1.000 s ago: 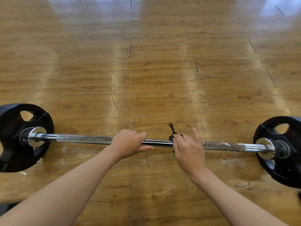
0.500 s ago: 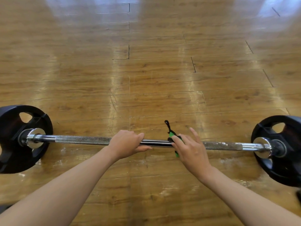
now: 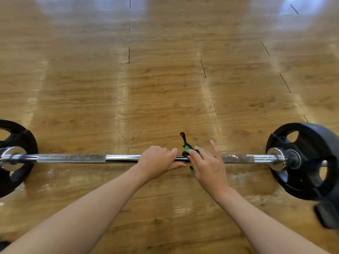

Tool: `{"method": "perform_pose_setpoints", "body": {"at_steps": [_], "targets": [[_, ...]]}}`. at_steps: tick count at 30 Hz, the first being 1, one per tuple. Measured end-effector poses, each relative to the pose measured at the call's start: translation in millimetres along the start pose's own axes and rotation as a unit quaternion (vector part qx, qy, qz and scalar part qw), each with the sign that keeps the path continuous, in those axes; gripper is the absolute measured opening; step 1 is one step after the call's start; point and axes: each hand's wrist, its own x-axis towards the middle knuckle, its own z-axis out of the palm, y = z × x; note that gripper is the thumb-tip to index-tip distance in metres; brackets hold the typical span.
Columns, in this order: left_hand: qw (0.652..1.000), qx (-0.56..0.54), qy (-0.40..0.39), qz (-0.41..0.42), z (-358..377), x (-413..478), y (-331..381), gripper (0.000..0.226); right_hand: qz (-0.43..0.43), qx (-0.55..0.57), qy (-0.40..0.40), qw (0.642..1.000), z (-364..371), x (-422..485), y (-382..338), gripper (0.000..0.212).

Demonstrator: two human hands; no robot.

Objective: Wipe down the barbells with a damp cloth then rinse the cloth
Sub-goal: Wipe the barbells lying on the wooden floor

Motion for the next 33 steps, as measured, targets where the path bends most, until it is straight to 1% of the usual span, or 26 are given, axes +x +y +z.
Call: {"method": "perform_pose_setpoints", "body": {"at_steps": [2, 3, 5, 7, 8, 9, 10, 11, 14, 15, 17, 19, 20, 22, 23, 24, 25, 28, 30, 31, 32, 33], "targets": [[0.999, 0.014, 0.036, 0.005, 4.1, -4.3, -1.6, 0.062, 0.009, -0.010, -0.008, 1.000, -5.7, -7.3, 4.5, 0.024], [0.999, 0.014, 0.043, 0.005, 5.9, -6.3, -0.4, 0.062, 0.036, -0.020, -0.019, 0.999, -5.6, -5.7, 2.6, 0.025], [0.999, 0.009, 0.051, 0.009, 8.9, -6.4, 0.4, 0.059, 0.136, -0.030, -0.047, 0.989, -6.1, 13.3, -7.1, 0.033], [0.999, 0.008, 0.050, 0.011, 8.2, -6.0, 1.2, 0.057, 0.239, -0.024, -0.109, 0.965, -9.0, 33.4, -16.8, 0.037], [0.999, 0.011, 0.052, 0.010, 8.2, -5.7, 1.3, 0.056, 0.267, -0.021, -0.135, 0.954, -9.2, 39.6, -21.6, 0.038], [0.999, 0.009, 0.050, 0.010, 7.9, -5.4, 1.1, 0.056, 0.278, -0.017, -0.147, 0.949, -8.5, 41.7, -25.7, 0.038], [0.999, 0.001, 0.045, 0.008, 8.6, -5.4, 0.9, 0.056, 0.263, -0.009, -0.141, 0.954, -7.4, 40.2, -28.6, 0.036], [0.999, -0.005, 0.038, 0.004, 9.0, -5.2, 0.7, 0.056, 0.229, 0.003, -0.122, 0.966, -6.0, 35.6, -29.6, 0.032], [0.999, -0.014, 0.029, -0.006, 8.0, -3.1, 0.7, 0.061, 0.102, 0.015, -0.046, 0.994, -2.4, 7.6, -9.1, 0.016], [0.999, -0.017, 0.028, -0.012, 6.7, -3.6, 1.2, 0.063, 0.092, 0.012, -0.033, 0.995, -3.4, 1.1, 1.9, 0.015], [0.999, -0.017, 0.033, -0.016, 5.6, -4.3, 1.8, 0.066, 0.130, 0.003, -0.023, 0.991, -9.6, -2.7, 18.6, 0.025], [0.999, -0.021, 0.040, -0.017, 5.3, -4.4, 2.4, 0.066, 0.169, -0.023, -0.041, 0.984, -14.8, 6.4, 19.5, 0.036], [0.999, -0.020, 0.042, -0.017, 5.7, -4.1, 3.2, 0.065, 0.195, -0.032, -0.061, 0.978, -16.7, 15.1, 14.5, 0.039], [0.999, -0.016, 0.040, -0.017, 5.9, -3.5, 3.3, 0.061, 0.245, -0.025, -0.128, 0.961, -19.1, 33.6, 0.7, 0.042], [0.999, -0.016, 0.038, -0.018, 6.3, -3.5, 2.9, 0.060, 0.249, -0.022, -0.151, 0.956, -18.3, 38.9, -5.2, 0.042], [0.999, -0.015, 0.037, -0.019, 7.3, -3.5, 2.4, 0.060, 0.236, -0.016, -0.158, 0.959, -16.1, 40.0, -9.5, 0.040], [0.999, -0.013, 0.036, -0.018, 7.8, -3.3, 1.9, 0.060, 0.211, -0.002, -0.147, 0.966, -13.0, 36.4, -12.1, 0.036], [0.999, -0.010, 0.030, -0.011, 8.9, -3.0, 2.3, 0.060, 0.120, 0.083, -0.058, 0.988, -8.2, 7.3, -6.5, 0.013], [0.999, -0.006, 0.030, -0.013, 8.2, -4.3, 3.2, 0.061, 0.061, 0.085, -0.029, 0.994, -10.3, -4.3, 8.0, 0.015], [0.999, -0.006, 0.028, -0.015, 7.2, -5.1, 3.6, 0.062, 0.047, 0.075, -0.023, 0.996, -12.5, -7.0, 17.2, 0.014], [0.999, -0.006, 0.028, -0.017, 6.7, -6.0, 4.4, 0.062, 0.053, 0.064, -0.020, 0.996, -15.8, -8.0, 25.4, 0.013], [0.999, -0.006, 0.029, -0.020, 6.5, -7.3, 5.5, 0.063, 0.084, 0.051, -0.020, 0.995, -18.7, -6.6, 32.4, 0.019]]}}
